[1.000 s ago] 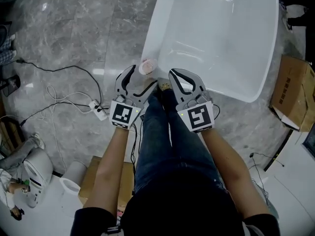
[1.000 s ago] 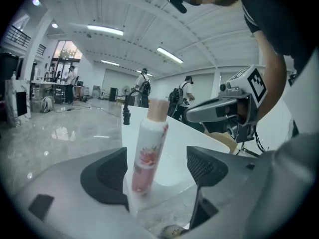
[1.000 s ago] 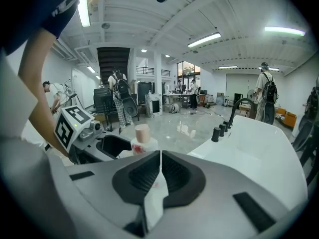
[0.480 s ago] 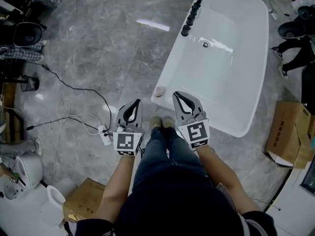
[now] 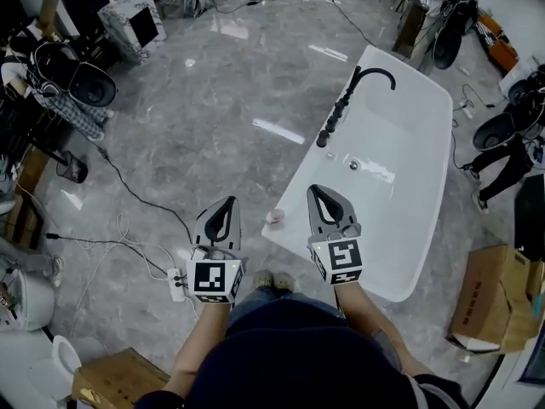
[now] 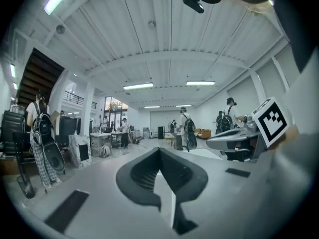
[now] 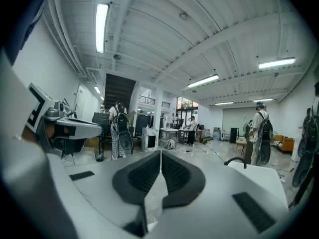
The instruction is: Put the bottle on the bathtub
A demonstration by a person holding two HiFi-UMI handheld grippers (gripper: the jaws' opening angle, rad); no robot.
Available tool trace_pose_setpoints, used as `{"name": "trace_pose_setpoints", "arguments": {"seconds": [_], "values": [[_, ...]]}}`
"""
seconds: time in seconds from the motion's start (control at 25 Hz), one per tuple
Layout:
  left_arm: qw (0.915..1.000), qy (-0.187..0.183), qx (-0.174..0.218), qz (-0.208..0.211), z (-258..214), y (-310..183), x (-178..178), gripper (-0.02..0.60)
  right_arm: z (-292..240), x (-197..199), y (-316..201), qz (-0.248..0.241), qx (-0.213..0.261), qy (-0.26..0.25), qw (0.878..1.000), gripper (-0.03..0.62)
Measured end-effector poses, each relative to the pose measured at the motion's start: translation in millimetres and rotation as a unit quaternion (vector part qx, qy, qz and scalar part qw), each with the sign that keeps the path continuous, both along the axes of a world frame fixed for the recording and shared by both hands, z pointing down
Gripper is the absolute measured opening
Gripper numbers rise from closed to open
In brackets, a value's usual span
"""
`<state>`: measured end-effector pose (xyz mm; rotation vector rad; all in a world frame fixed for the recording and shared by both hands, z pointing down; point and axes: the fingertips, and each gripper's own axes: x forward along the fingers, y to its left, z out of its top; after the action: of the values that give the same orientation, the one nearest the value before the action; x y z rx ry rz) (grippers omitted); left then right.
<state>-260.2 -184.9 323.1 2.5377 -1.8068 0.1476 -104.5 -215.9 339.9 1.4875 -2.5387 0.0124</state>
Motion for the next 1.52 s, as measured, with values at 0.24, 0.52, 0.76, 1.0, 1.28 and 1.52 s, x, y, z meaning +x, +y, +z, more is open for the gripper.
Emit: {"name": "trace_pose_setpoints", "arguments": {"seconds": [0.24, 0.52, 0.76, 1.0, 1.28, 1.52], "values": [[0.9978, 0.008, 0.065, -0.014, -91, 10, 2, 0.023, -86, 5, 11, 0.014, 0.072, -0.011, 0.997, 0.028], [0.9959, 0.018, 0.089, -0.009, -130, 18, 11, 0.023, -136, 12, 28, 0.019, 0.121, -0.008, 0.992, 0.028], [0.9955, 0.005, 0.094, -0.008, -118, 32, 16, 0.023, -126, 20, 41, 0.032, 0.119, -0.018, 0.992, 0.028], [0.996, 0.0, 0.089, -0.003, -118, 29, 13, 0.023, -122, 11, 37, 0.018, 0.096, -0.031, 0.995, 0.028], [0.9963, -0.007, 0.085, -0.006, -117, 26, 12, 0.023, -120, 15, 35, 0.017, 0.091, -0.034, 0.995, 0.028], [0.996, -0.008, 0.089, -0.005, -113, 33, 31, 0.023, -116, 30, 38, 0.015, 0.094, -0.043, 0.994, 0.028]]}}
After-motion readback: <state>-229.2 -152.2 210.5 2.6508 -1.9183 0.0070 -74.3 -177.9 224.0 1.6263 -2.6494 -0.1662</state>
